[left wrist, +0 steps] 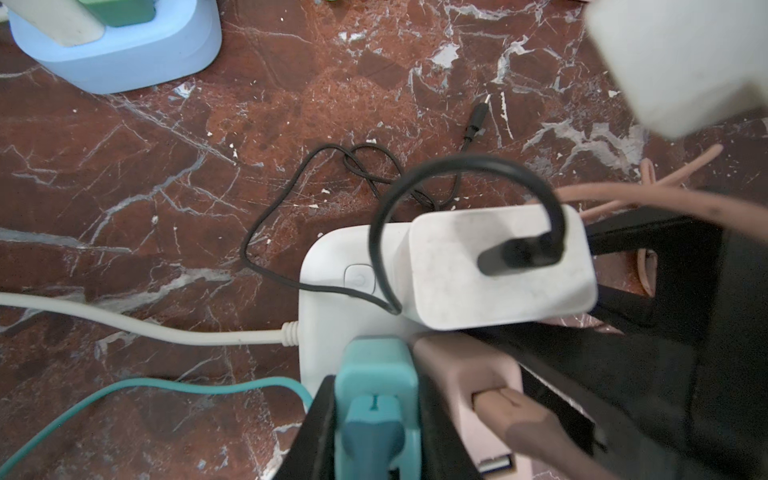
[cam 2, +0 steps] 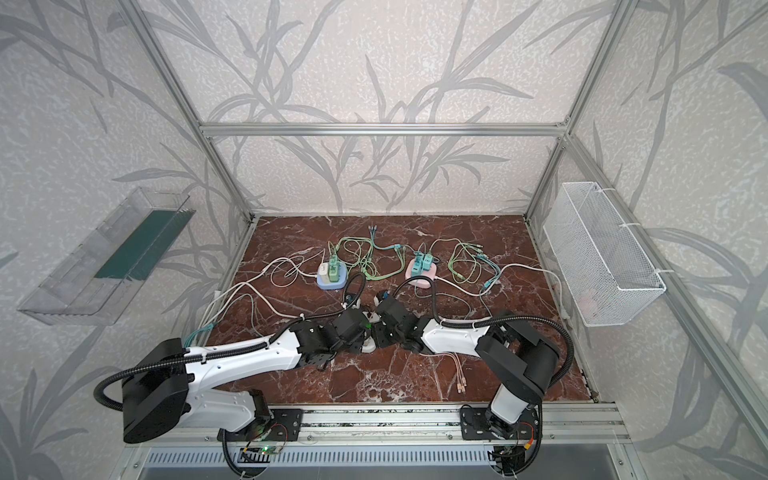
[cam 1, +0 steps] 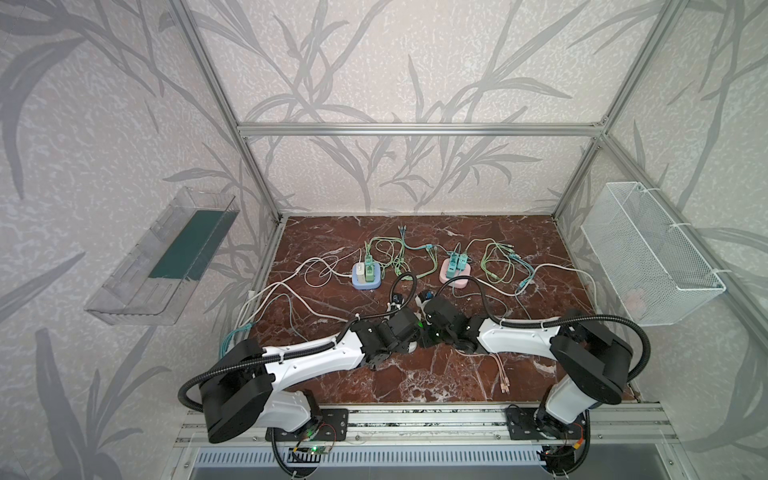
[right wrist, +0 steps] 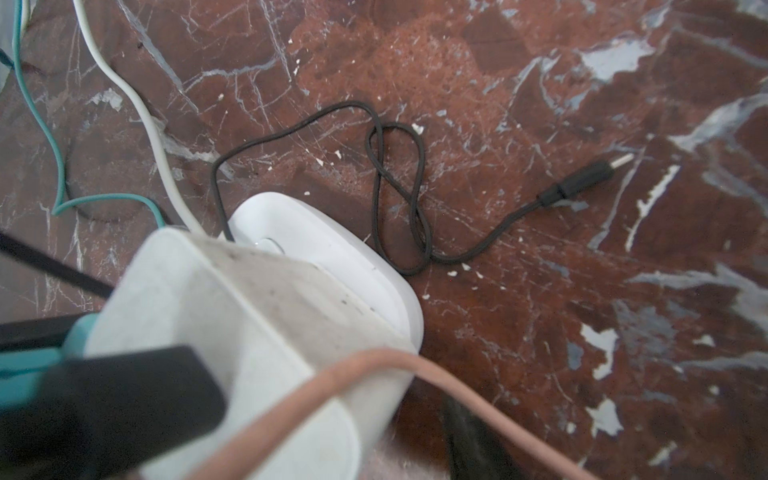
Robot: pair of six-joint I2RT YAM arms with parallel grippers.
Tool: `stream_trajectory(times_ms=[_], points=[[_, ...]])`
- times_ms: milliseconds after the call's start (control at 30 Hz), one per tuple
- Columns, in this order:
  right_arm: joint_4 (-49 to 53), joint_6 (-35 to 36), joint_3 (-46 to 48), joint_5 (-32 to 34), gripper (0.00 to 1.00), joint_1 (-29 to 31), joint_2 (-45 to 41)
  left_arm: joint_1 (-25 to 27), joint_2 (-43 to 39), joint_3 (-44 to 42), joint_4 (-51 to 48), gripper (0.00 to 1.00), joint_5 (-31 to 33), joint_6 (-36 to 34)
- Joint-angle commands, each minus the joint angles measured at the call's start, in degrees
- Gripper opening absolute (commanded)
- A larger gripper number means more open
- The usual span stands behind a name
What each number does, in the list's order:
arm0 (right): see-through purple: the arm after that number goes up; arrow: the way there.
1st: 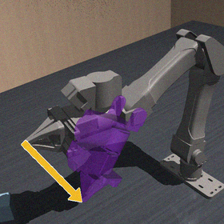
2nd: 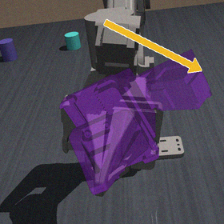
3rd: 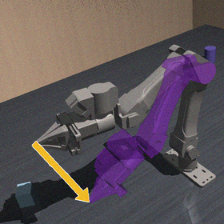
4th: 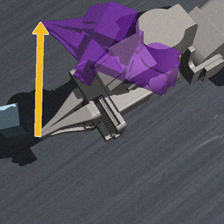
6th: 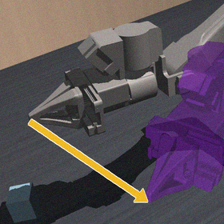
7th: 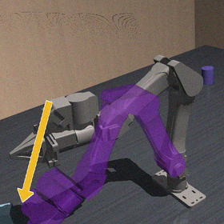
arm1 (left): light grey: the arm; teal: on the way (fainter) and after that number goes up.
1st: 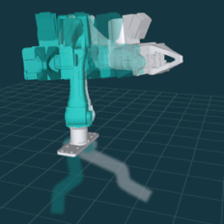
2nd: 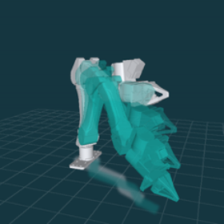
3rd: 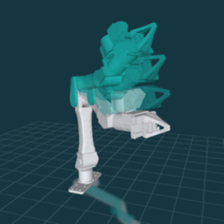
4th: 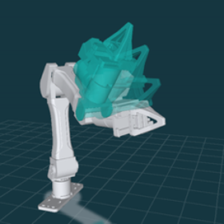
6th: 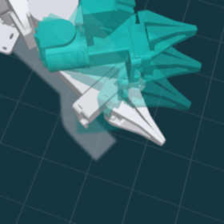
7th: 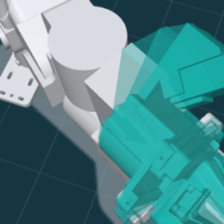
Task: Pull the plug off the socket
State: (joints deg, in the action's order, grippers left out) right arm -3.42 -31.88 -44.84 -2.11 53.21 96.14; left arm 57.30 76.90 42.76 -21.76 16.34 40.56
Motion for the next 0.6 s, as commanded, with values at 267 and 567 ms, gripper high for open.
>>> stream_trajectory(times_ms=[267, 567], points=[[14.6, 1.9, 2.6, -2.1, 0.51, 2.7, 9.9, 2.4, -3.7, 0.3, 12.0, 0.08, -11.8, -1.0], [14.2, 1.6, 3.1, -2.7, 0.51, 2.0, 10.2, 2.6, -8.5, -3.4, 12.3, 0.08, -10.4, -0.2]])
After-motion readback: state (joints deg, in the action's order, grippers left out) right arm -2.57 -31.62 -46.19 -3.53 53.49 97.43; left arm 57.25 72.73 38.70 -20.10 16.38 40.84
